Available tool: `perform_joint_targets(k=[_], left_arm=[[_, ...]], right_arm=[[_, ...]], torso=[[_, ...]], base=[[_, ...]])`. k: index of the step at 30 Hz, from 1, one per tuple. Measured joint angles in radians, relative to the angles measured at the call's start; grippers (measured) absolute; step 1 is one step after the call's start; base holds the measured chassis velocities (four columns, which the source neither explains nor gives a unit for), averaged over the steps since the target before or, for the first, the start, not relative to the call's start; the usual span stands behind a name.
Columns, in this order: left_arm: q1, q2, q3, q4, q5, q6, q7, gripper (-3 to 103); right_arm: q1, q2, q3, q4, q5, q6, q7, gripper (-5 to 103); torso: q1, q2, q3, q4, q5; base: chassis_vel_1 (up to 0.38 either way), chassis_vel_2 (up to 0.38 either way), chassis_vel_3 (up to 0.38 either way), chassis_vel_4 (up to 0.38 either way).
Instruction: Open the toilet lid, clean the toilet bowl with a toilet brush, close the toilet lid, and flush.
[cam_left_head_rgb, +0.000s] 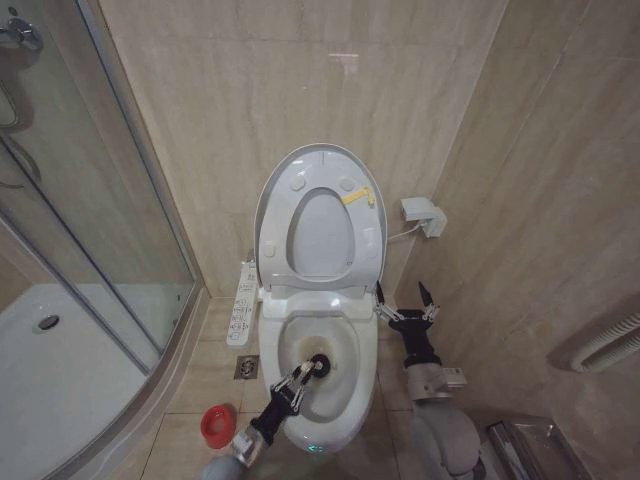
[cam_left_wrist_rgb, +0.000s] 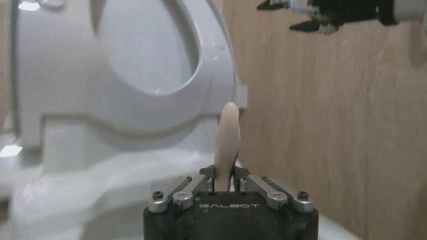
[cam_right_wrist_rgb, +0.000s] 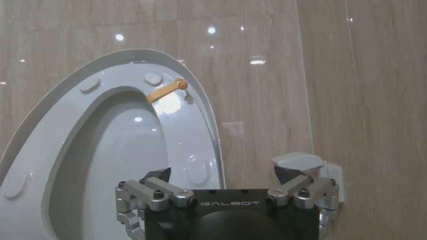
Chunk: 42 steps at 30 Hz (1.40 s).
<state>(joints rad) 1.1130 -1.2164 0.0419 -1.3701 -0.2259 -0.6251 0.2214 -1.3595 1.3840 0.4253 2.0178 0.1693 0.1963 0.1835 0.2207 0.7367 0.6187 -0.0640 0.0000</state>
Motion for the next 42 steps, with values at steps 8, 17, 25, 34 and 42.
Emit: perform_joint_targets(k=[8, 17, 25, 34, 42], left_arm=[[-0.104, -0.044, 0.021, 0.014, 0.035, 0.0, 0.0, 18], [-0.175, -0.084, 0.049, 0.037, 0.046, 0.0, -0.005, 18], [-0.223, -0.118, 0.083, 0.116, 0.036, -0.012, -0.005, 18], [-0.246, -0.141, 0.094, 0.185, 0.02, -0.033, 0.006, 18], [-0.255, -0.125, 0.075, 0.247, 0.025, -0.05, 0.017, 18]], right_arm=[[0.0, 0.0, 0.0, 0.0, 0.0, 0.0, 0.0, 100], [0.0, 0.0, 0.0, 0.0, 0.0, 0.0, 0.0, 100], [0.0, 0.0, 0.0, 0.0, 0.0, 0.0, 0.0, 100], [0.0, 0.0, 0.0, 0.0, 0.0, 0.0, 0.0, 100], [0.0, 0.0, 0.0, 0.0, 0.0, 0.0, 0.0, 100]], torso=[[0.0, 0.0, 0.0, 0.0003, 0.0001], [0.0, 0.0, 0.0, 0.0002, 0.0002], [0.0, 0.0, 0.0, 0.0001, 0.0002], [0.0, 0.0, 0.0, 0.0, 0.0], [0.0, 0.0, 0.0, 0.0003, 0.0]], base=[[0.0, 0.0, 0.0, 0.0], [0.0, 0.0, 0.0, 0.0], [0.0, 0.0, 0.0, 0.0], [0.0, 0.0, 0.0, 0.0], [0.0, 0.0, 0.0, 0.0]])
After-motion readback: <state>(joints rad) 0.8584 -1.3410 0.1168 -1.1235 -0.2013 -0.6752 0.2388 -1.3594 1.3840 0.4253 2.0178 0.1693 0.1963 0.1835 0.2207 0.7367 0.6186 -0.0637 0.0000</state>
